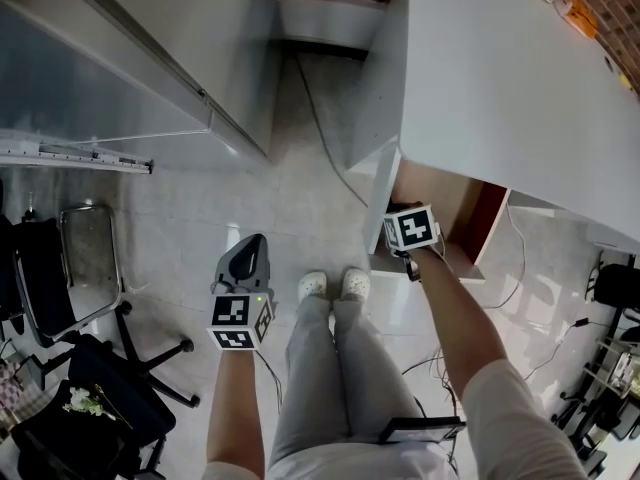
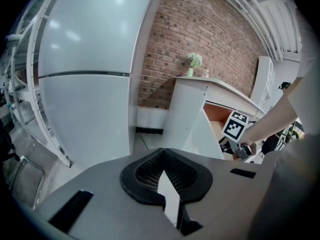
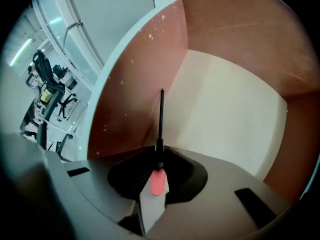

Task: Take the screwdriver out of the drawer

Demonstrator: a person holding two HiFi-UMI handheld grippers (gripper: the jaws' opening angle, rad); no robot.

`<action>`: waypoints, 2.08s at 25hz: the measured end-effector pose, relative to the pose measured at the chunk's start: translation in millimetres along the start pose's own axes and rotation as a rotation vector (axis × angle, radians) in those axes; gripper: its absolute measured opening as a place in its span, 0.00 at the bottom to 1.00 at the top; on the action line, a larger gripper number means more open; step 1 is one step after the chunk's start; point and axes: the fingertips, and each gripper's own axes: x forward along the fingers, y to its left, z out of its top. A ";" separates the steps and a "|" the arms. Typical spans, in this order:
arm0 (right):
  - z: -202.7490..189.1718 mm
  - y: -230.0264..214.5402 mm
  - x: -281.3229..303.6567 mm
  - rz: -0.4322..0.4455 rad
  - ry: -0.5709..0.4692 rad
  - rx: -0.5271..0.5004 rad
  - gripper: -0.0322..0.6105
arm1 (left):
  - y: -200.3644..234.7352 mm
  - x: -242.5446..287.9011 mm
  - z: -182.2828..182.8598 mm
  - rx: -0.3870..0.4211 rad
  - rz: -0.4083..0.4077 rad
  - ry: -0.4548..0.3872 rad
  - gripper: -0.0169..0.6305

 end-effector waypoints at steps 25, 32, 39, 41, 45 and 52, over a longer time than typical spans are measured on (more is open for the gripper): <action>4.0 37.2 -172.9 0.159 -0.073 -0.079 0.14 | -61.5 -65.3 99.1 -0.018 -0.012 -0.040 0.04; 14.8 41.4 -218.9 0.185 -0.107 -0.118 0.14 | -74.4 -85.1 125.2 -0.006 -0.019 -0.063 0.04; 31.7 42.4 -263.9 0.207 -0.159 -0.155 0.14 | -82.8 -100.3 153.3 -0.001 -0.020 -0.104 0.04; 36.3 43.5 -281.7 0.207 -0.183 -0.183 0.14 | -88.7 -106.0 162.4 0.011 -0.028 -0.122 0.04; 47.9 39.6 -318.7 0.175 -0.270 -0.211 0.14 | -97.7 -119.7 183.4 0.046 -0.047 -0.160 0.04; 71.9 29.5 -385.0 0.125 -0.455 -0.195 0.14 | -98.5 -140.3 228.1 0.085 -0.034 -0.249 0.04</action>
